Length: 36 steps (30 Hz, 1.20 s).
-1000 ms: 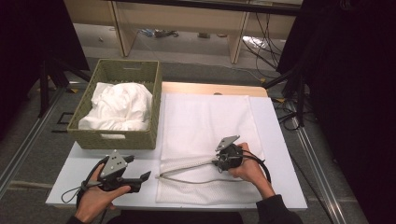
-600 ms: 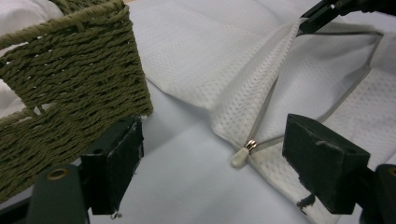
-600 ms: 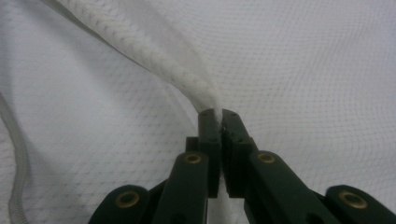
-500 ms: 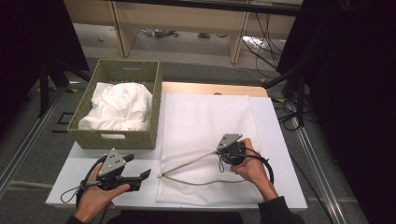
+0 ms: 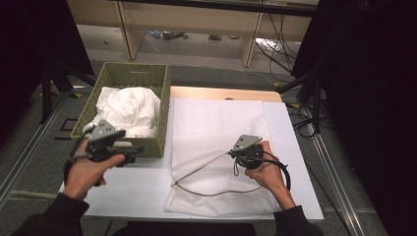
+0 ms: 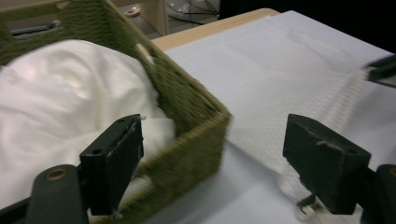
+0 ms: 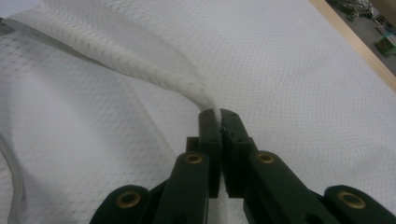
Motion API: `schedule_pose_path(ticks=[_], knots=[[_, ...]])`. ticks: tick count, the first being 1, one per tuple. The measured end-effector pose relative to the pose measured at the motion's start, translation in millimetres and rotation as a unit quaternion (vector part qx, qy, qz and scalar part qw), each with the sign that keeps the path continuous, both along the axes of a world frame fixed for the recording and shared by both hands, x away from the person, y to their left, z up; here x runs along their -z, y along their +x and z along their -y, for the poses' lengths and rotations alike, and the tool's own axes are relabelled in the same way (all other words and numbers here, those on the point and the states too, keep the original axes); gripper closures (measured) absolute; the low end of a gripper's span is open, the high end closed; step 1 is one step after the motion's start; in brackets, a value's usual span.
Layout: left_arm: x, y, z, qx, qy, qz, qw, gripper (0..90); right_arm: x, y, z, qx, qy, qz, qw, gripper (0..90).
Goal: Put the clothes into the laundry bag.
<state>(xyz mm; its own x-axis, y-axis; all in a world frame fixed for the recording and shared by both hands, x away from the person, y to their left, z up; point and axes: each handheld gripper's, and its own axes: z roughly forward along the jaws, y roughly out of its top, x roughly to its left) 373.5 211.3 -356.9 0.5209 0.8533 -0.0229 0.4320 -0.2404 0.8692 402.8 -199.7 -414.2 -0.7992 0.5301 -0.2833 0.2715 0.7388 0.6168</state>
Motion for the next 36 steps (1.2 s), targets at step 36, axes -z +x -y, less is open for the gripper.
schedule_pose_path(ticks=[36], knots=[[84.9,198.3,-39.2,-0.047,0.152,-0.196,0.9677,0.0,-8.1,-1.5,-3.6,-0.028,0.011,-0.004,0.9995,88.9]])
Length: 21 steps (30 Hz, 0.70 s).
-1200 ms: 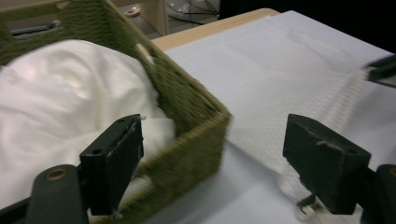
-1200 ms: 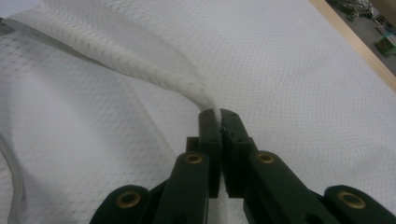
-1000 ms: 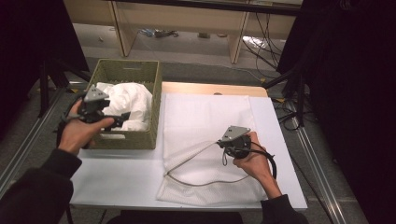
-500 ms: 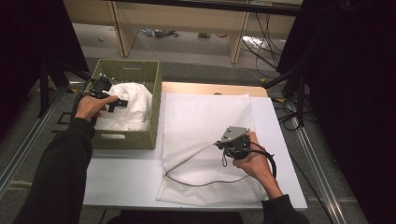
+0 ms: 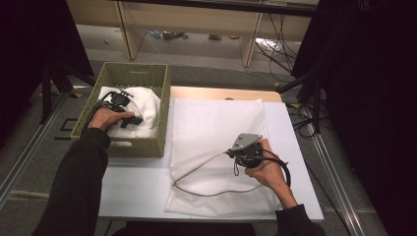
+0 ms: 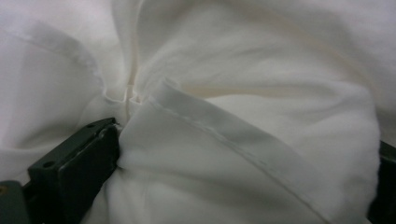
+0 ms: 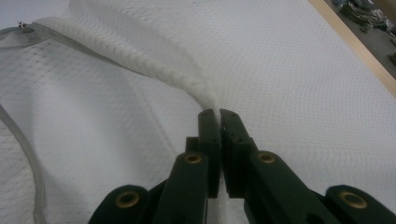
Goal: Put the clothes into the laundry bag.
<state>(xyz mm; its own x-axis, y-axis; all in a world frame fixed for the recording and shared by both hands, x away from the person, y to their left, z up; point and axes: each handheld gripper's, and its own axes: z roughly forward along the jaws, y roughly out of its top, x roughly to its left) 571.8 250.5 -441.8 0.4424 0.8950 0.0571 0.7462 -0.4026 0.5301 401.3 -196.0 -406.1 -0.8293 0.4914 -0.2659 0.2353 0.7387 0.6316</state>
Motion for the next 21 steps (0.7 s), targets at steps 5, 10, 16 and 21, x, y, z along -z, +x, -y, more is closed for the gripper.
schedule_pose_path(ticks=[5,10,16,21], knots=[[9.1,3.9,2.2,-0.008,0.006,0.002,1.0,0.0,0.0,-0.2,0.9,0.0,0.001,0.0,1.0,88.8],[12.5,1.0,-5.9,0.009,-0.067,-0.021,0.9975,34.1,0.4,-0.1,2.2,0.0,0.008,0.003,1.0,88.7],[5.3,-16.8,-3.4,0.108,-0.188,0.007,0.9762,44.8,1.5,3.1,1.3,0.003,0.009,-0.001,1.0,88.8],[-5.1,-16.6,-8.3,0.055,-0.094,0.046,0.993,21.0,1.5,4.4,-1.4,-0.005,0.001,-0.005,1.0,88.8]])
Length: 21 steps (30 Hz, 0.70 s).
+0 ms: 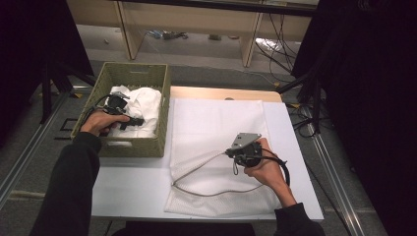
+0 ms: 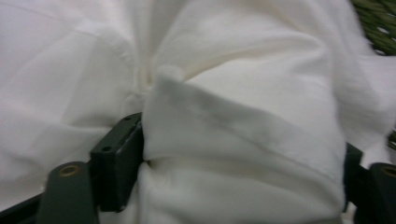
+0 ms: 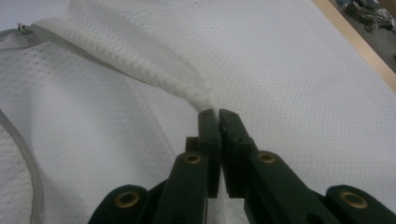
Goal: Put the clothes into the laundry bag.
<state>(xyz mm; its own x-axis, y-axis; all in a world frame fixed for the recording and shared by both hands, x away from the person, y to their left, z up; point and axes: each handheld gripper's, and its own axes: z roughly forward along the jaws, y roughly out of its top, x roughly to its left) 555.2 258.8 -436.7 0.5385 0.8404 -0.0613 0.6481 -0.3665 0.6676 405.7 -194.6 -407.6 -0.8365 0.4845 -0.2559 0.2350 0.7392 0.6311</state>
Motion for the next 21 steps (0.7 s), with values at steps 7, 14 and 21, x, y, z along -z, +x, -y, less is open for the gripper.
schedule_pose_path(ticks=[7,14,21], knots=[[7.3,6.2,-8.3,-0.088,0.066,-0.008,0.9939,0.0,1.8,-2.2,-2.4,0.012,0.009,0.003,0.9999,88.8],[25.5,11.9,-3.9,-0.071,0.023,-0.056,0.9957,9.1,-0.4,-3.5,-0.8,-0.003,0.004,0.0,1.0,88.9],[16.8,7.4,-2.9,-0.037,-0.006,-0.069,0.9969,45.7,2.4,-4.7,2.4,0.001,0.009,-0.016,0.9998,81.4]])
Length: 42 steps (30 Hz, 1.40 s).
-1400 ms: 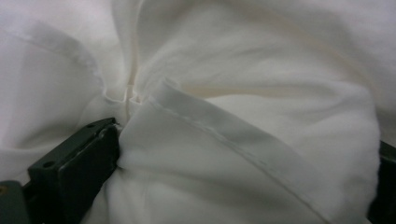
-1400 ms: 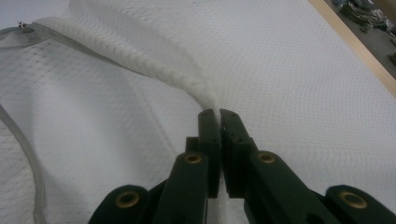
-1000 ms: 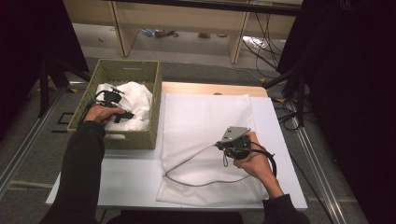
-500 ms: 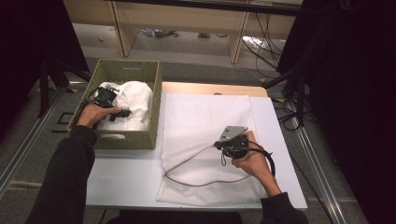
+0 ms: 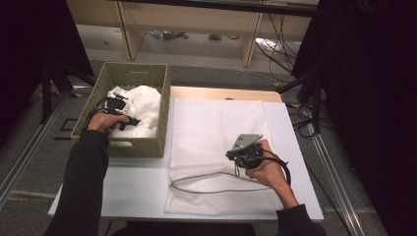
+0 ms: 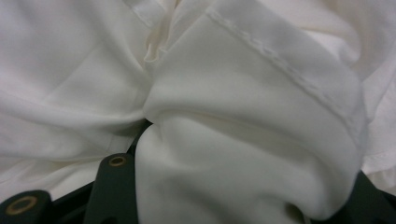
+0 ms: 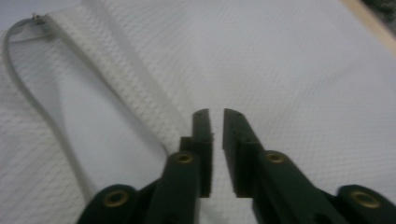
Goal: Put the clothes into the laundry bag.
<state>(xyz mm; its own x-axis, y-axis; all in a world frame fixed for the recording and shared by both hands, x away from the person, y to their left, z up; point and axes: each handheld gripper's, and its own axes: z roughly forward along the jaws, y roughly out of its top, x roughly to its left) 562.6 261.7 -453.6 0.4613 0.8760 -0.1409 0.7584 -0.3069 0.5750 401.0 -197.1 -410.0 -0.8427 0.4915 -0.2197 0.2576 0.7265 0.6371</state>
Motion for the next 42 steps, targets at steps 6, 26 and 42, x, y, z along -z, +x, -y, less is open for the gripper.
schedule_pose_path(ticks=[6,26,42], knots=[[7.6,3.1,8.4,0.004,0.016,0.008,0.9998,14.0,22.4,3.5,-2.5,0.0,-0.029,-0.058,0.9979,54.0],[-22.6,-0.4,5.8,-0.035,-0.012,0.01,0.9993,55.8,31.1,15.5,3.6,0.033,-0.051,-0.073,0.9955,89.1],[-108.6,-28.4,-9.5,-0.019,-0.042,0.102,0.9937,55.7,11.2,13.2,8.4,0.032,-0.009,-0.047,0.9984,88.1]])
